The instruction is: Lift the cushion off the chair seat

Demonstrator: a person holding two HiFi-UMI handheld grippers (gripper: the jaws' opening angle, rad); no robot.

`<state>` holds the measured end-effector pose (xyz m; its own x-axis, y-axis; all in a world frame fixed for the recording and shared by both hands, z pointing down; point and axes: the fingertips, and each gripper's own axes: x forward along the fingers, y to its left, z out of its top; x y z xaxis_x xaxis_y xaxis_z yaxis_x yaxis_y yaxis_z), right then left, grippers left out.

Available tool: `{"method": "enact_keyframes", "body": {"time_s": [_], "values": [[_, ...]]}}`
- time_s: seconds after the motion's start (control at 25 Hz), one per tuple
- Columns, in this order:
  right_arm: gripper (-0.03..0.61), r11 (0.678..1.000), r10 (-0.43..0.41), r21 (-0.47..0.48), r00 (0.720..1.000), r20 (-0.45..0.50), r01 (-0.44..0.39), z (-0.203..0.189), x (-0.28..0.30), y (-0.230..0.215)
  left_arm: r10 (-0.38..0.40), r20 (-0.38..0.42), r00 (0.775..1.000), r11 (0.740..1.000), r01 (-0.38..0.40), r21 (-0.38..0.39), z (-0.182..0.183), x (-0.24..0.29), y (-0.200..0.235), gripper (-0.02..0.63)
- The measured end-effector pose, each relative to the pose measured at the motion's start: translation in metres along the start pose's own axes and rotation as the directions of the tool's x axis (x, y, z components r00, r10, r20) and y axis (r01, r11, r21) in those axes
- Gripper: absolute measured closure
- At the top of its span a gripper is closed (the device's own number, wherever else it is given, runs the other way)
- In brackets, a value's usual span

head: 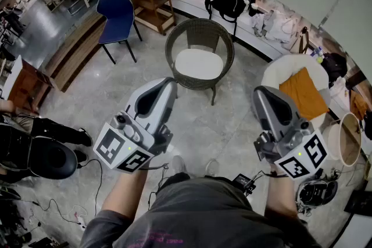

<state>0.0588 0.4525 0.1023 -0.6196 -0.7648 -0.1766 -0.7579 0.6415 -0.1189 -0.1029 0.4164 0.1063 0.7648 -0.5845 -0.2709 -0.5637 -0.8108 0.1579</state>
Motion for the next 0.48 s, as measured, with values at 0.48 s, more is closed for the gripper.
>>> {"method": "enact_keyframes", "body": {"time_s": [0.48], "values": [[0.566,1.0,0.008,-0.005,1.0,-0.009,-0.008,-0.003,0.006,-0.011,0.005,-0.002,1.0,1.0,-0.005,0.005,-0.005,0.011,0.0,0.604]]}}
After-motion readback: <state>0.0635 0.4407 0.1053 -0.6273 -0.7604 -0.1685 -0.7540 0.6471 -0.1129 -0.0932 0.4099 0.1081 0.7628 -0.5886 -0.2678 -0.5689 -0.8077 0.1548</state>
